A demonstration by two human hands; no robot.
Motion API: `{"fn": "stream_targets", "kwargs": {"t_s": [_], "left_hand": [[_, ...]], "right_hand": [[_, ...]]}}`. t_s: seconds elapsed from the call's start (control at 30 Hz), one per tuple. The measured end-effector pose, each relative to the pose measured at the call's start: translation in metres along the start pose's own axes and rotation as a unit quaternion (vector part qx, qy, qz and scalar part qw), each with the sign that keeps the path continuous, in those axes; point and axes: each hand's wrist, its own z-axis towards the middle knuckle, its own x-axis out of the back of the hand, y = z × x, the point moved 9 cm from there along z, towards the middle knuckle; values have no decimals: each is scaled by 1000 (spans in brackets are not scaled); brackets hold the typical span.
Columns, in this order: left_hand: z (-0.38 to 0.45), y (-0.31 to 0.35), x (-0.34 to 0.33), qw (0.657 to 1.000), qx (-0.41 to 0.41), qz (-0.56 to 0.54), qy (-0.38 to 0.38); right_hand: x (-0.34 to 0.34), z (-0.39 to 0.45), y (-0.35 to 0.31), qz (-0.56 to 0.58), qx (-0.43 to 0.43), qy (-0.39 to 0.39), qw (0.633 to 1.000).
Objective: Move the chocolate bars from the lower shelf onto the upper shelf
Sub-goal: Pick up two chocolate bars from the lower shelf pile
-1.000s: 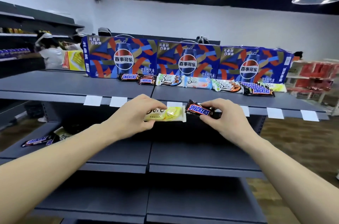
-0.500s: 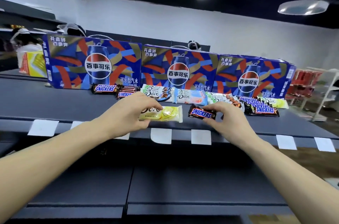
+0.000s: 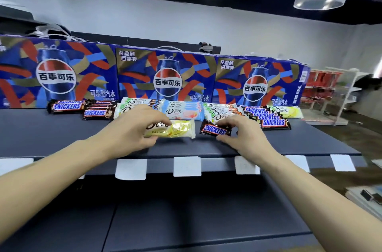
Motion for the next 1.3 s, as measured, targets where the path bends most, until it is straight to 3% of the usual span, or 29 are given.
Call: {"fn": "stream_targets", "kwargs": {"t_s": [0.4,1.03,1.3], "left_hand": [[9,27,-18,999,42,15,12],[-123,-99,85,992,127,22,-5],[-147,-130,104,992,121,38,-3]], "right_hand": [[0,17,16,3,73,-61,995],[-130,83,-178,33,161,-77,983],[-183,110,-221,24,151,-105,983]]}}
